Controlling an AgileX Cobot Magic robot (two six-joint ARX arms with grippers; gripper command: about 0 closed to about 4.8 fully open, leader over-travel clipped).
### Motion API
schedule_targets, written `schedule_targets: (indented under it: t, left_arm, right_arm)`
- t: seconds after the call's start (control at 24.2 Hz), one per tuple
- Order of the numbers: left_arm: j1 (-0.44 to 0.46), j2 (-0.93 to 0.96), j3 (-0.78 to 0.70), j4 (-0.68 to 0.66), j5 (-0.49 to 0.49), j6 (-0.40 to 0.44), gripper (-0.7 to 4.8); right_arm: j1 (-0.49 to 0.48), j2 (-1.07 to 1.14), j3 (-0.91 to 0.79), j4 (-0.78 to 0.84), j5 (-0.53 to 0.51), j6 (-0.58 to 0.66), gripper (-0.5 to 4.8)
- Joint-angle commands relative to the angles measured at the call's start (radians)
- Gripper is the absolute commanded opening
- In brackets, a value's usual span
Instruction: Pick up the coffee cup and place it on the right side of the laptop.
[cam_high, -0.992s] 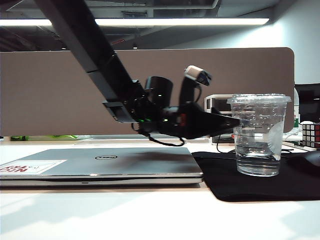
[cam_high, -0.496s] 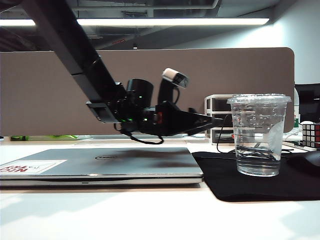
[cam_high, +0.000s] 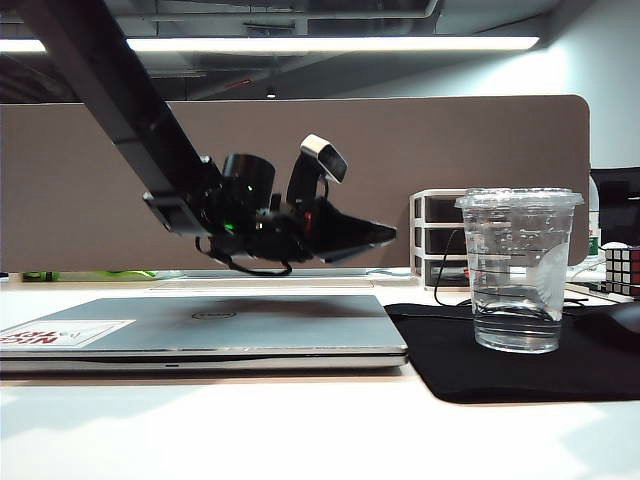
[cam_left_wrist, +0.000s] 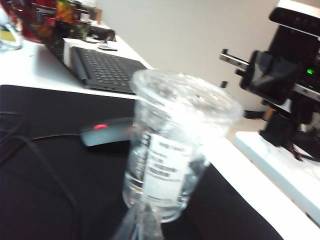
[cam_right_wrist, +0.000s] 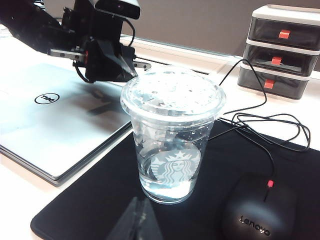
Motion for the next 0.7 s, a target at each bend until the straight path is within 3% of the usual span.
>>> schedule_targets:
  t: [0.04, 0.33, 0.7]
  left_arm:
    - [0.021, -0.083, -0.058, -0.046, -0.103, 0.048, -0.05]
    - [0.056, -0.282, -0.263, -0.107, -0.171, 0.176, -0.05]
    - [0.068, -0.62, -0.596, -0.142, -0.43, 0.274, -0.05]
  right_arm:
    - [0.001, -0.001, -0.006, 0.018, -0.002, -0.002, -0.01]
    - [0.001, -0.001, -0.006, 0.017, -0.002, -0.002, -0.01]
    - [0.002, -0.001, -0.006, 0.018, -0.002, -0.002, -0.01]
